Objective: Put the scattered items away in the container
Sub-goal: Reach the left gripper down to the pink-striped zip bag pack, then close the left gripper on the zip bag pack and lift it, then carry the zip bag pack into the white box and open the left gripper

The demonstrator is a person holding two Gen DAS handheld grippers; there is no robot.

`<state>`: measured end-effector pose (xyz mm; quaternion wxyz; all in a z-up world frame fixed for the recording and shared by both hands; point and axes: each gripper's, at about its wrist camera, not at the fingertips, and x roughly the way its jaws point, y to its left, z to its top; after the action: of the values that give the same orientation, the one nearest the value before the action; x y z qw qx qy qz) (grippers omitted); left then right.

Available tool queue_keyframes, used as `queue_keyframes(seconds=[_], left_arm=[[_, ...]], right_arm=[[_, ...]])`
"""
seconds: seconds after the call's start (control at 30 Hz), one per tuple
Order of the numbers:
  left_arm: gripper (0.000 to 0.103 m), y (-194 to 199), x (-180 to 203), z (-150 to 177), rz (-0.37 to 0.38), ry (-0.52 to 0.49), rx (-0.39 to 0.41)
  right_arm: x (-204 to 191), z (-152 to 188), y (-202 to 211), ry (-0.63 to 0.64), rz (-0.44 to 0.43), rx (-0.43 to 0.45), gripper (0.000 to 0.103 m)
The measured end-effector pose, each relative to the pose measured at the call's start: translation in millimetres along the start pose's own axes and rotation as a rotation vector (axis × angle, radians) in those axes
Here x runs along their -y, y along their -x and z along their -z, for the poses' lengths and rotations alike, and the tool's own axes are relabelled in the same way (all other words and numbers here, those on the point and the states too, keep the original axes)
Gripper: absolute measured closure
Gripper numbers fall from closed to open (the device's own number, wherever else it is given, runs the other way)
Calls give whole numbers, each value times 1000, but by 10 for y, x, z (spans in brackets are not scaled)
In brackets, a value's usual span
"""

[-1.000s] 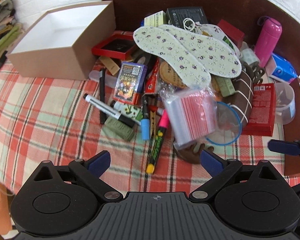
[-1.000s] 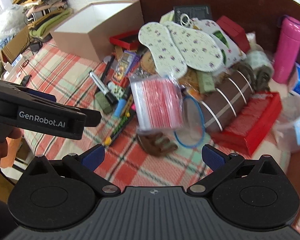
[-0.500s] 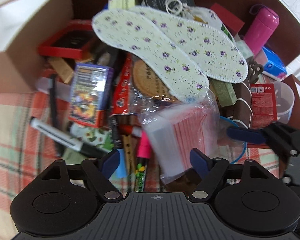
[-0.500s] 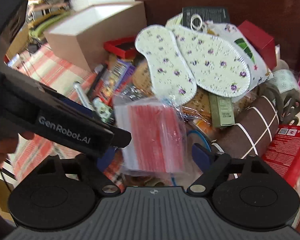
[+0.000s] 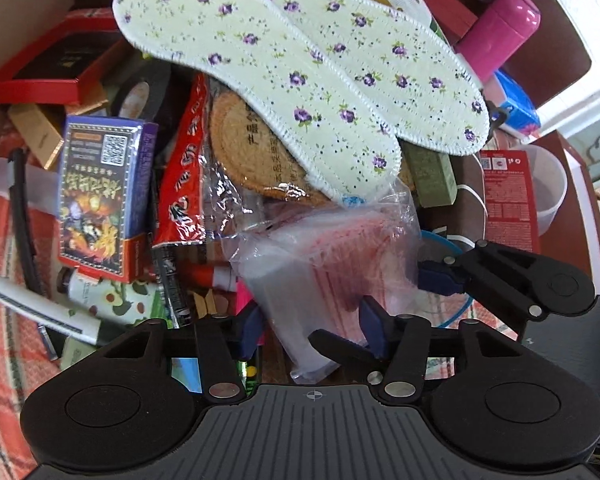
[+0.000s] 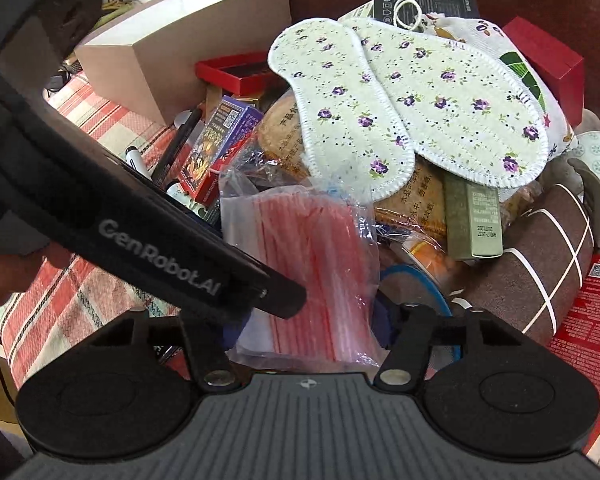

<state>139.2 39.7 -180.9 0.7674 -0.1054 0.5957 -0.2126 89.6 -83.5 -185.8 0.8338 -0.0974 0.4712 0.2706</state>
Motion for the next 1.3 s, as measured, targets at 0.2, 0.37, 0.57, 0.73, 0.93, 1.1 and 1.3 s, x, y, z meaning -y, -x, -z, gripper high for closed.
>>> queue_keyframes(seconds=[0.2, 0.37, 0.57, 0.73, 0.93, 1.1, 1.3], left_arm=[[28, -134, 18, -17, 11, -22, -36], [40, -142, -39, -24, -1, 11, -46], [54, 66, 33, 105, -20, -9, -31], [58, 322, 188, 332, -36, -39, 4], [58, 664, 419, 669, -52, -46, 68], [58, 879, 739, 792, -99, -51, 150], [58, 1316, 890, 899, -192, -81, 258]], right_arm=[[5, 13, -14, -4, 3, 3, 43], [-13, 9, -95, 6, 25, 11, 36], [-92, 51, 10, 16, 28, 9, 49], [-164, 185, 293, 8, 32, 20, 57], [-257, 341, 710, 32, 22, 56, 57], [-348, 415, 1054, 66, 2, 114, 57], [-548, 251, 1268, 97, -64, 211, 57]])
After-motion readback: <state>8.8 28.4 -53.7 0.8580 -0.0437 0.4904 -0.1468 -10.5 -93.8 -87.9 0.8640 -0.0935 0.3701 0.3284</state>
